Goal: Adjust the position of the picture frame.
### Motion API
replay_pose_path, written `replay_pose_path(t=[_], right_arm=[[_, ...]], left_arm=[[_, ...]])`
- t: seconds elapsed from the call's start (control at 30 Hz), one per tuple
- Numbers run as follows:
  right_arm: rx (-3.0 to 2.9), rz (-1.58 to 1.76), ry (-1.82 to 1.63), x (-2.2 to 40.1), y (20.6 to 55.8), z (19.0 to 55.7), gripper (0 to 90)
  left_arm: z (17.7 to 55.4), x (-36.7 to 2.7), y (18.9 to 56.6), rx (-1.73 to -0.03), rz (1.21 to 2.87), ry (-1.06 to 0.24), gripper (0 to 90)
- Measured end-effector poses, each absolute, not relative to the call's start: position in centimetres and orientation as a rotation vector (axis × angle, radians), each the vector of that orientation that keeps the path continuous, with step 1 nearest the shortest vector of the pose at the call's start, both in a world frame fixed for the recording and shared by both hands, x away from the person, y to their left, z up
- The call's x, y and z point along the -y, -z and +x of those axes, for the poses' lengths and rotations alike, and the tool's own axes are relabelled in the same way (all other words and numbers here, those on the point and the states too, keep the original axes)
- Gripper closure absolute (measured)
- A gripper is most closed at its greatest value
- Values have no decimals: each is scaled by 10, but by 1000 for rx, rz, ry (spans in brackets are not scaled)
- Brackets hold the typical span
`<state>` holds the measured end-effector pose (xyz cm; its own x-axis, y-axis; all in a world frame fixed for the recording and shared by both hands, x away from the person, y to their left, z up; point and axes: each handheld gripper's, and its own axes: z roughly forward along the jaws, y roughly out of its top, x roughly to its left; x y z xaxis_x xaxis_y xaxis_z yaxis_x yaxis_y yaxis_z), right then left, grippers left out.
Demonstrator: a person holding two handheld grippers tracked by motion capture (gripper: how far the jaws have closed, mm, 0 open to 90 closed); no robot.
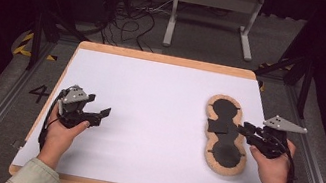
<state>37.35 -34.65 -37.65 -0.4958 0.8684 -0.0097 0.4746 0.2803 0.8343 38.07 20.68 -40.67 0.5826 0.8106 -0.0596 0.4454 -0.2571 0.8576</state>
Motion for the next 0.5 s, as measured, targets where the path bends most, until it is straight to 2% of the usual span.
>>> replay_pose_path(t=[0.3, 0.5], right_arm=[[-2082, 1225, -1119, 353, 376, 370, 699], [-2095, 1267, -1098, 360, 380, 373, 736]], left_arm=[[369, -204, 407, -981, 1915, -481, 239], [367, -204, 413, -987, 1938, -451, 237]])
